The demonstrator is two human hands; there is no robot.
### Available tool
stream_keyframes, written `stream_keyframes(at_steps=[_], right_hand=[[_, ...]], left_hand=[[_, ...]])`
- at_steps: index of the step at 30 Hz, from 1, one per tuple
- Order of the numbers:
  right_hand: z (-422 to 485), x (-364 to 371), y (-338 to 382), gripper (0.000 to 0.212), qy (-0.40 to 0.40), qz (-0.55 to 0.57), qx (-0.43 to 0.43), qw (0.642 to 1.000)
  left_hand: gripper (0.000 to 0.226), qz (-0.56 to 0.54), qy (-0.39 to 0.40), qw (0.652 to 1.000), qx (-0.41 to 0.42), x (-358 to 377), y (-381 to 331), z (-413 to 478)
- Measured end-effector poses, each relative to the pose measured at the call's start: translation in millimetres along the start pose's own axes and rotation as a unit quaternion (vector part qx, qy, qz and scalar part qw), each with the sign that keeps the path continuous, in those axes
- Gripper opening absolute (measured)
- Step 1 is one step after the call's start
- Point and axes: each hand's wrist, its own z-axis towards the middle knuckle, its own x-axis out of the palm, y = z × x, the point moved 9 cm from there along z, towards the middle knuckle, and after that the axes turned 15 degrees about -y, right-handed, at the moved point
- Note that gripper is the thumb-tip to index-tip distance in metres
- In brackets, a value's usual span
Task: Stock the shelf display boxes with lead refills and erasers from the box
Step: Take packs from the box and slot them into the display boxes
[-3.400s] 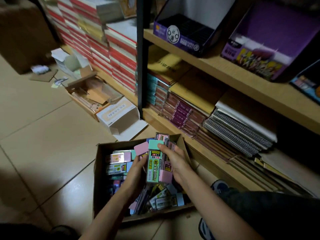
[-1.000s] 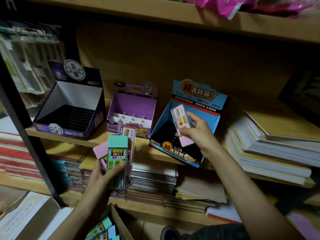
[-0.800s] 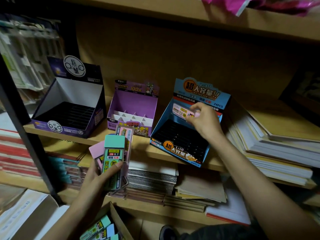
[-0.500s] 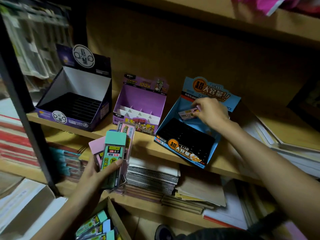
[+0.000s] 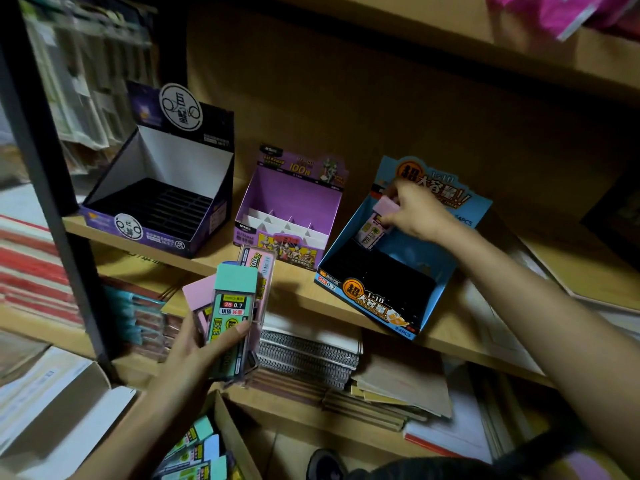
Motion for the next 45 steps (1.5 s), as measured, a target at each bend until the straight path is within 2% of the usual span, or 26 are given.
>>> stream_keyframes(at_steps=[3,5,13,16,19,21,23,25,29,31,32,33,34,36,38,39,41,45], right_hand=[[-6,-4,-6,0.041,-0.101,0.085,0.026,0.991],[-10,-5,-11,0.043,-0.135,0.113,0.038,0.984],[-2,0,-12,0.047,-0.094,0.085,0.052,0.991],[0,2,-8,0.042,-0.086,0.088,0.064,0.99],[-8,0,-7,0.041,-0.152,0.067,0.06,0.984],[-19,1,-4,0.043,-0.207,0.054,0.024,0.976],[-29,3,-2,0.035,-0.247,0.018,-0.011,0.969],[-33,0,-5,0.026,-0.282,-0.028,-0.011,0.959],[-30,-10,-2,0.028,-0.276,-0.093,0.002,0.957],[-44,-20,6,0.03,-0.293,-0.053,0.001,0.955],[-55,-24,10,0.029,-0.301,0.016,0.012,0.953],[-69,-22,14,0.027,-0.285,0.122,0.037,0.95],[-84,-11,22,0.023,-0.233,0.245,0.071,0.938],[-116,26,54,0.013,-0.059,0.427,0.13,0.893],[-147,60,86,0.021,0.082,0.466,0.154,0.867],[-158,70,98,0.029,0.116,0.466,0.161,0.862],[-167,80,110,0.041,0.121,0.473,0.175,0.855],[-170,85,108,0.044,0.103,0.475,0.205,0.85]], left_hand=[[0.047,0.002,0.001,1.0,0.005,1,-2,-2],[0.046,0.001,-0.002,1.0,0.005,1,-2,-2],[0.048,-0.012,0.001,1.0,0.003,4,-2,-4],[0.046,-0.01,-0.002,1.0,0.001,4,-1,-4],[0.046,-0.006,0.001,1.0,-0.001,4,1,-4],[0.047,-0.005,0.0,1.0,0.0,3,0,-4],[0.046,0.0,0.0,1.0,0.004,2,-1,-4],[0.046,0.006,0.0,1.0,0.007,2,-2,-4],[0.044,0.003,0.002,1.0,0.003,4,-1,-4],[0.043,-0.005,0.009,1.0,0.0,5,0,-4],[0.044,-0.007,0.011,1.0,-0.002,6,1,-4],[0.045,-0.006,0.015,1.0,-0.004,6,1,-5],[0.046,-0.006,0.019,1.0,-0.004,8,2,-6],[0.047,-0.014,0.021,1.0,-0.005,10,5,-6],[0.045,-0.019,0.015,1.0,-0.002,12,6,-8],[0.045,-0.014,0.013,1.0,0.003,13,6,-9],[0.046,0.0,0.015,1.0,0.013,16,5,-12],[0.058,0.023,0.022,0.999,0.014,16,7,-16]])
